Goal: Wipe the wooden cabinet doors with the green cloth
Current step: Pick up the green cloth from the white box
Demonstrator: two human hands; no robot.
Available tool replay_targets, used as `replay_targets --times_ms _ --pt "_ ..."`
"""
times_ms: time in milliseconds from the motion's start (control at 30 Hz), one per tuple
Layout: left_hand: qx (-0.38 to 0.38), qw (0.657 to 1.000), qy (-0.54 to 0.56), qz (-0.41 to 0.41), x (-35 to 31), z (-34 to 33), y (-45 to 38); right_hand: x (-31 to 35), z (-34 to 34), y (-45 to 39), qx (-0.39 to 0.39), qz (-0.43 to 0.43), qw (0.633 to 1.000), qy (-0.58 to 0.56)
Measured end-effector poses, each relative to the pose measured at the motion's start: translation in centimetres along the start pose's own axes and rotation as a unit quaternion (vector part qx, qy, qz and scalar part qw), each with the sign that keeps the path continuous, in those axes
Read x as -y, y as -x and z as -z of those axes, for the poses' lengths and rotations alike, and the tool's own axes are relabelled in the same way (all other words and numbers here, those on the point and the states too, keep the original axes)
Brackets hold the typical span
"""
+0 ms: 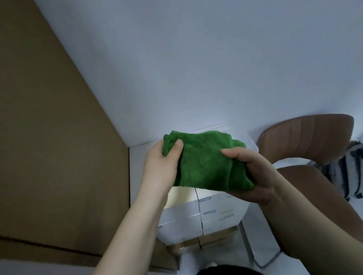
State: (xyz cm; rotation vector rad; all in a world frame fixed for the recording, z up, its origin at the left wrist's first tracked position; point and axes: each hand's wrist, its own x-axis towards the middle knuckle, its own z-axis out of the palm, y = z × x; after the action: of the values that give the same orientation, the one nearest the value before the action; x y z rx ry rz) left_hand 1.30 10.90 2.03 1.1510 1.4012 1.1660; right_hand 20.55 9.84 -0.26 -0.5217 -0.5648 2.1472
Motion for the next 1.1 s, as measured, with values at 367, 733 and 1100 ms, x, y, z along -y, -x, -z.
replay_targets --times_ms 367,733,1100 --pt "-0.072 0.986 -0.098 -0.117 -1.3 0.8 11.9 -5.5 -6.9 8.1 -0.024 -0.028 0.999 0.009" --pt "-0.124 0.963 -0.148 -0.187 -7.0 6.7 23.4 -9.5 -16.6 19.4 0.048 -0.042 0.992 -0.110" --pt "-0.170 0.862 -0.346 -0.330 -19.9 14.5 26.7 -5.9 -30.6 20.6 0.064 0.073 0.994 -0.047"
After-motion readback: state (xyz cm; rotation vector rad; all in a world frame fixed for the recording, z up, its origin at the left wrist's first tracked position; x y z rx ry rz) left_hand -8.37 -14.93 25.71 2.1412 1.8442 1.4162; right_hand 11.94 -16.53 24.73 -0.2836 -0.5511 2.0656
